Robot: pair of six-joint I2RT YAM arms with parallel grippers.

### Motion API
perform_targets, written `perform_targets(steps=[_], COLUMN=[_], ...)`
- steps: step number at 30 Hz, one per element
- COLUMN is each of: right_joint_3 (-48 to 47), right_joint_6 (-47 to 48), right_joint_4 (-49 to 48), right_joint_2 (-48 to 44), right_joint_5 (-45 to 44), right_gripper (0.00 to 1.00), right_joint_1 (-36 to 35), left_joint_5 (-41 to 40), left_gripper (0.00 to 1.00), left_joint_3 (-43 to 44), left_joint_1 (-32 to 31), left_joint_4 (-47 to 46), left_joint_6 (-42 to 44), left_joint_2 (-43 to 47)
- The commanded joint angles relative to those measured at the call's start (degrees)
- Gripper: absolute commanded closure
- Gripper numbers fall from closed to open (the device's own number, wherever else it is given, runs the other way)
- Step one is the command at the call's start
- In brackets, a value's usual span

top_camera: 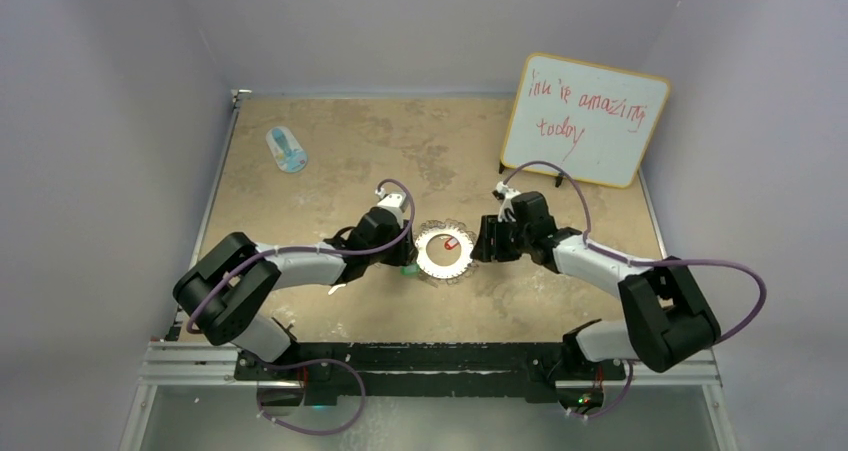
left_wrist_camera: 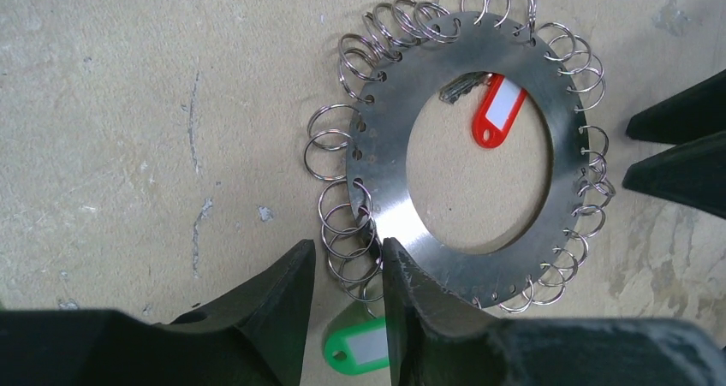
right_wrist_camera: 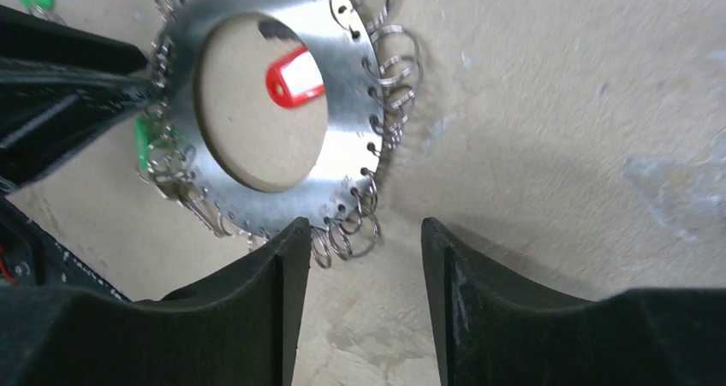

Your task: Put the keys on the keyring

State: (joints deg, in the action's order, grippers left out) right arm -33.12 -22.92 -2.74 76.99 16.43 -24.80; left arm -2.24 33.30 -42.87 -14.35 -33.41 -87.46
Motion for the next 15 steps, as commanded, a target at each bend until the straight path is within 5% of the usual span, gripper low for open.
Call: perform_targets(steps=[1,8,15], right_joint_3=[2.19,-0.15,-2.12], right_joint_6=[-2.47,-3.07,-4.01], right_joint_4=[-2.53,-8.56,-13.22], right_joint_2=[2.38,9.29,11.28], right_joint_5=[4.1,8.67,16.98], right_gripper=[0.49,0.68,1.0], right_joint_1=[-0.08,-0.12,-0.43], left_joint_5=[0.82,1.64,-3.99], left_gripper=[0.68,0.79,0.75], left_joint_3=[1.41,1.08,-0.16], left_joint_1=[0.07,0.01,0.07], left_joint_4=[-1.08,-1.28,1.22], left_joint_6=[0.07,0.68,0.22], left_joint_2=[-0.71,0.08,5.52])
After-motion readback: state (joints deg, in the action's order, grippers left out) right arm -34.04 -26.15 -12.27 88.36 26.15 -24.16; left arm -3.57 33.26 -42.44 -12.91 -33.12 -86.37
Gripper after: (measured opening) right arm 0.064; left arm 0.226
